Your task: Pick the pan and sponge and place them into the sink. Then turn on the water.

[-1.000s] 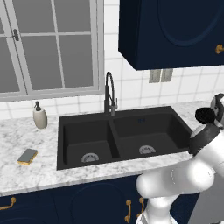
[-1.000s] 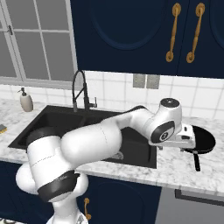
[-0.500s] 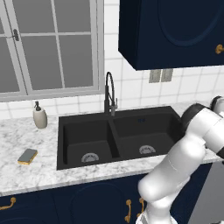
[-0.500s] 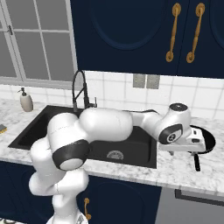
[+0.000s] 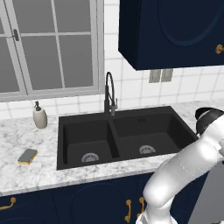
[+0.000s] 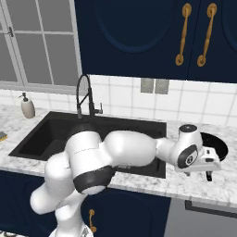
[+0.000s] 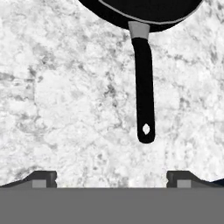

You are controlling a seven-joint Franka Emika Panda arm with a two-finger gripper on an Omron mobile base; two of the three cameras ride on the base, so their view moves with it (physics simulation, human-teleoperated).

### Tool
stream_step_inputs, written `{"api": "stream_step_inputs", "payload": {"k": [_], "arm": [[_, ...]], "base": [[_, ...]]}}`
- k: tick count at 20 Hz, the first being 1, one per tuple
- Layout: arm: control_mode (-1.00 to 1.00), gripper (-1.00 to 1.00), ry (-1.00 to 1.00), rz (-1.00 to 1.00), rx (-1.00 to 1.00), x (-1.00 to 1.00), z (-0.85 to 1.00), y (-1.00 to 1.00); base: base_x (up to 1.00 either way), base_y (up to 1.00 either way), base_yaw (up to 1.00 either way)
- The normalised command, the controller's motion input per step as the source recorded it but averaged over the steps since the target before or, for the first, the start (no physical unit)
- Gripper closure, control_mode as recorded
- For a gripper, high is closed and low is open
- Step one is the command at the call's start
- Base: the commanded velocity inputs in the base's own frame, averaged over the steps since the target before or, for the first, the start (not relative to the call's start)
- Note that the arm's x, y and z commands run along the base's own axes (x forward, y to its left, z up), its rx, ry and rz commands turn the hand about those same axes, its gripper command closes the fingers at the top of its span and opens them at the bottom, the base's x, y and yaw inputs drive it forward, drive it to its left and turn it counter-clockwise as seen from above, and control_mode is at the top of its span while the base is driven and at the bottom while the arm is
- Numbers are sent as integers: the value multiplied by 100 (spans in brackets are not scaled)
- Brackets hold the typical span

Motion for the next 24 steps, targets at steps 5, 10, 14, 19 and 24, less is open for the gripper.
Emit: {"api": "stream_step_inputs", "payload": {"k": [5,10,14,19,24], "arm": [[-100,-100,3,0,14,28,0,-39],[-100,-100,6,0,5,28,-2,-27],[-100,-100,4,0,1,26,-12,-23],[-100,-100,8,0,0,27,-25,-25],[-100,-100,10,3,3,-1,-48,-35]], "base": [[0,0,0],[0,0,0],[0,0,0],[0,0,0],[0,0,0]]}}
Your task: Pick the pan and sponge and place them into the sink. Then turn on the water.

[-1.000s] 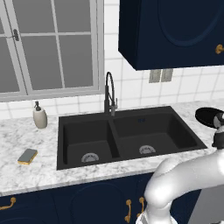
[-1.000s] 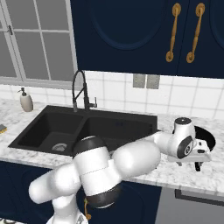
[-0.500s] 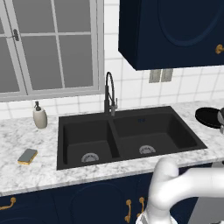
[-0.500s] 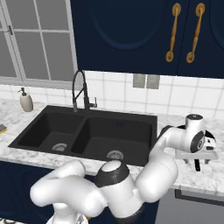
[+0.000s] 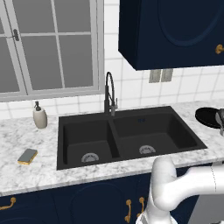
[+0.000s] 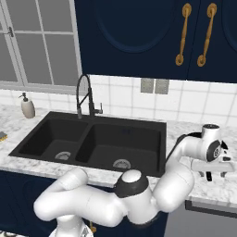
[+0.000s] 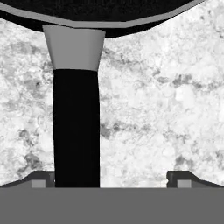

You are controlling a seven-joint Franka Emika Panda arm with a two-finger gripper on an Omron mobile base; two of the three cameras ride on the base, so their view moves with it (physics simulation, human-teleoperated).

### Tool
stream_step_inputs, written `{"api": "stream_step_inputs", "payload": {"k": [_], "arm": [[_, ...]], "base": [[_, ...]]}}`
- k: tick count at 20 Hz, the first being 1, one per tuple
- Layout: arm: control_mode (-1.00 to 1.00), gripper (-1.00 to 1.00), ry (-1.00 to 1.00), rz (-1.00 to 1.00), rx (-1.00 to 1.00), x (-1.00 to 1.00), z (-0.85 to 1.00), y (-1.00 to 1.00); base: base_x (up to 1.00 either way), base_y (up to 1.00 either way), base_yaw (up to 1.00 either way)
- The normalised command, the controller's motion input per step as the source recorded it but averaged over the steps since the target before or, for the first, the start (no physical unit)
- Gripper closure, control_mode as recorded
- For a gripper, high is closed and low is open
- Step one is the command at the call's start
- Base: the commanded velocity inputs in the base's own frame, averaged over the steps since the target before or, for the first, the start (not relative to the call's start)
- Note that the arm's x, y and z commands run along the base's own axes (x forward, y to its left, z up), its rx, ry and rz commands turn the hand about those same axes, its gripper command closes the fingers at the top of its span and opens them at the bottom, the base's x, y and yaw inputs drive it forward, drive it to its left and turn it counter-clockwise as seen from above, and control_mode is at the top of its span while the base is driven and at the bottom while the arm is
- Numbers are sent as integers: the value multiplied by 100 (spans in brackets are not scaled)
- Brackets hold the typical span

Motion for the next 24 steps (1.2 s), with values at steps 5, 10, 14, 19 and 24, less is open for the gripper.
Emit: {"api": "stream_step_inputs", "payload": {"k": [5,10,14,19,24], "arm": [[-100,-100,12,8,5,-5,-62,-5],[-100,100,18,9,5,-10,-73,21],[-100,100,3,10,14,-56,-86,37],[-100,100,-1,12,12,-64,-69,48],[-100,100,-34,6,14,-80,-6,84]], "base": [[0,0,0],[0,0,0],[0,0,0],[0,0,0],[0,0,0]]}}
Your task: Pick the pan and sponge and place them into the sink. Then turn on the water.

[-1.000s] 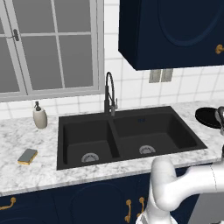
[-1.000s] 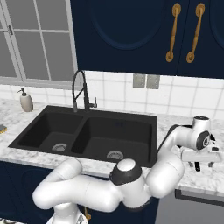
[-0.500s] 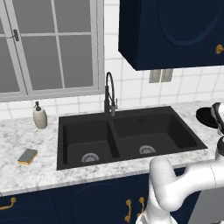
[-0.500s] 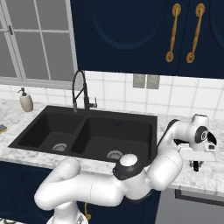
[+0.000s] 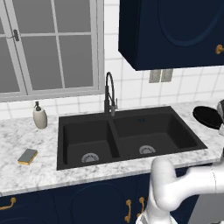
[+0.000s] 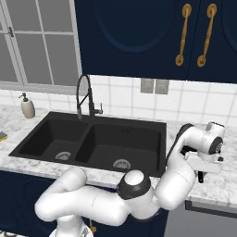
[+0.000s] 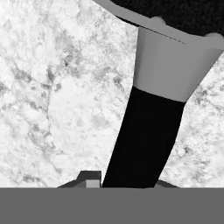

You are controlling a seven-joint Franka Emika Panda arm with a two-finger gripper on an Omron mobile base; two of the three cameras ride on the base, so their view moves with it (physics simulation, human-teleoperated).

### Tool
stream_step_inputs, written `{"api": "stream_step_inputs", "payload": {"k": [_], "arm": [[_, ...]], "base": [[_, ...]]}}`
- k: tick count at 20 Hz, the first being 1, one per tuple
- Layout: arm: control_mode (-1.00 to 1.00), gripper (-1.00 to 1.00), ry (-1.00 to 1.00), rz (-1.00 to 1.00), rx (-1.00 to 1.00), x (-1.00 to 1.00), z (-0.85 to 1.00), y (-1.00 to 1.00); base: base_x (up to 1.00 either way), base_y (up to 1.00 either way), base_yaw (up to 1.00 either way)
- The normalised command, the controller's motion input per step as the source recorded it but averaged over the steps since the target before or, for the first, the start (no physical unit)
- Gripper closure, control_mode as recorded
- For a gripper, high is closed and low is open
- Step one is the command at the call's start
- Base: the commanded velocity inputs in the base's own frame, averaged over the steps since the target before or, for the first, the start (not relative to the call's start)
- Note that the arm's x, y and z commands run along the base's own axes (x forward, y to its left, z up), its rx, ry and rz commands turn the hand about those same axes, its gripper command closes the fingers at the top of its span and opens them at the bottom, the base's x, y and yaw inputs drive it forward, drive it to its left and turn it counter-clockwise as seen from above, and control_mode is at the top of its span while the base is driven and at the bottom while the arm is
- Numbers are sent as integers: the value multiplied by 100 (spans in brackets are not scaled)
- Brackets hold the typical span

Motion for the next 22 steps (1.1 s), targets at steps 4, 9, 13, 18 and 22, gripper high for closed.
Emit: {"api": "stream_step_inputs", "payload": {"k": [4,9,13,18,22], "arm": [[-100,100,-56,0,1,-83,4,100],[-100,100,-48,0,-11,-55,33,100],[-100,100,-7,7,-31,-20,19,100],[-100,100,12,26,-43,0,18,100],[-100,100,18,41,-29,0,28,80]], "base": [[0,0,0],[0,0,0],[0,0,0],[0,0,0],[0,0,0]]}}
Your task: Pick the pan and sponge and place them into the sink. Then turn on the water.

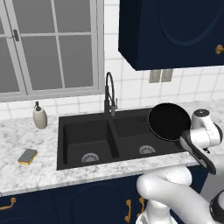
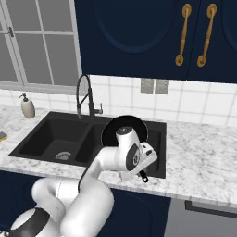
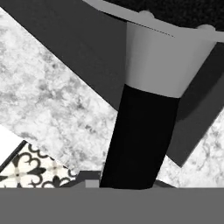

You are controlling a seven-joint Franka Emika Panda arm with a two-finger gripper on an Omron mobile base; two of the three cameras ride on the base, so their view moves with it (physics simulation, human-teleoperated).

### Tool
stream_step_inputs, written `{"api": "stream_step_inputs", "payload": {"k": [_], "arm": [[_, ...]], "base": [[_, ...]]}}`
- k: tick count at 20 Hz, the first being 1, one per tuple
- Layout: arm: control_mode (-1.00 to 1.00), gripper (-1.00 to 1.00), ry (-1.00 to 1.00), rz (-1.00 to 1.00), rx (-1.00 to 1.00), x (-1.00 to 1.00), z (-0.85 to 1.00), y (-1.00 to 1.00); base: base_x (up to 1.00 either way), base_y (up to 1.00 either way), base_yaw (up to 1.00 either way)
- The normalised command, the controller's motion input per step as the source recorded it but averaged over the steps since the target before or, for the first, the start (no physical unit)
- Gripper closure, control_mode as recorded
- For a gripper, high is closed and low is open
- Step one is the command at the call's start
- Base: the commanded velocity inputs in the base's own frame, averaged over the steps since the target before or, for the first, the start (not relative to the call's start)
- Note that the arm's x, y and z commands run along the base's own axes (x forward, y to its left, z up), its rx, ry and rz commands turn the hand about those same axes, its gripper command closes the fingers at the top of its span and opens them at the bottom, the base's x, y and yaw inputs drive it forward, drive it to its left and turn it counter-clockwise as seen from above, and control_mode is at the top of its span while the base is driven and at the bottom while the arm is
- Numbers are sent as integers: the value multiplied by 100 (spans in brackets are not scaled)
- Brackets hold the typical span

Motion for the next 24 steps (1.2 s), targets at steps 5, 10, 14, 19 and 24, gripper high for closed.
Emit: {"api": "stream_step_inputs", "payload": {"k": [5,10,14,19,24], "arm": [[-100,100,17,36,-25,0,18,50],[-100,100,0,27,9,0,14,-14],[-100,100,1,16,20,21,23,-6],[-100,100,11,8,10,53,24,0],[-100,100,7,3,5,44,3,0]], "base": [[0,0,0],[0,0,0],[0,0,0],[0,0,0],[0,0,0]]}}
